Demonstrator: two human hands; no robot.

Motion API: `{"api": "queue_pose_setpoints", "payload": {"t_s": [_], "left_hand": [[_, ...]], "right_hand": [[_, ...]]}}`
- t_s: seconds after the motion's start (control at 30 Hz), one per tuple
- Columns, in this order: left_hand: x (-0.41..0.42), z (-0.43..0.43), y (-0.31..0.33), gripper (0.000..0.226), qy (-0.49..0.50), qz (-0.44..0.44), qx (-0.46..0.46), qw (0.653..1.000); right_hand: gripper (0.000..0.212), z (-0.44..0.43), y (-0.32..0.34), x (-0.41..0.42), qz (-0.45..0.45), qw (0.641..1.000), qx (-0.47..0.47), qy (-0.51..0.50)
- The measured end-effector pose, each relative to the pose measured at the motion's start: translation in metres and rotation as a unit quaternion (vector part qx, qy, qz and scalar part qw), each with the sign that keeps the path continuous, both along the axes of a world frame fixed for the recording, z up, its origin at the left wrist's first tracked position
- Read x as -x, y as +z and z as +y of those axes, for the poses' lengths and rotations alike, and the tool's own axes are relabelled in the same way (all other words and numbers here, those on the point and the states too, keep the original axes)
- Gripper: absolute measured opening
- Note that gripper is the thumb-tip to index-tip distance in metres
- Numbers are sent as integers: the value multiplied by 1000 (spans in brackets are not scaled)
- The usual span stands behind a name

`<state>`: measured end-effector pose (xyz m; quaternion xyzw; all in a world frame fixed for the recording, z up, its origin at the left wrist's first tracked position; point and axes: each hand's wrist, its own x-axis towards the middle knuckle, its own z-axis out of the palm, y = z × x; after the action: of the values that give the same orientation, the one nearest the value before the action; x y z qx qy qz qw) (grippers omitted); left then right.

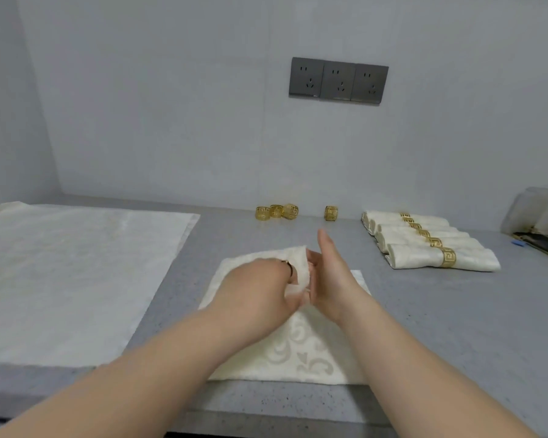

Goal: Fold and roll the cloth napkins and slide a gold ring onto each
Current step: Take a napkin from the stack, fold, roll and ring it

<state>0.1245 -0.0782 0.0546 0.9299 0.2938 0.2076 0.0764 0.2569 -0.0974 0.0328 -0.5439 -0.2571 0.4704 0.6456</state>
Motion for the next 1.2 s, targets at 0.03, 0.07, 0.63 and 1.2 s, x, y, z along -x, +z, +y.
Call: {"api": "queue_pose_setpoints", "payload": {"t_s": [0.03, 0.07, 0.63, 1.2], "left_hand": [[-3, -5, -9, 31, -14, 8, -2, 1000], [-5, -9, -17, 31, -30, 10, 2, 1000], [26, 32, -83, 138, -84, 82, 131, 984], [-5, 25, -89, 139, -123, 160, 67, 977]], "right_hand": [[43, -1, -1, -2, -36, 999, 26, -9], [31, -4, -3, -3, -86, 994, 58, -16], [45, -58, -28, -70, -245, 957, 148, -46], [52, -58, -27, -93, -127, 970, 172, -119]]}}
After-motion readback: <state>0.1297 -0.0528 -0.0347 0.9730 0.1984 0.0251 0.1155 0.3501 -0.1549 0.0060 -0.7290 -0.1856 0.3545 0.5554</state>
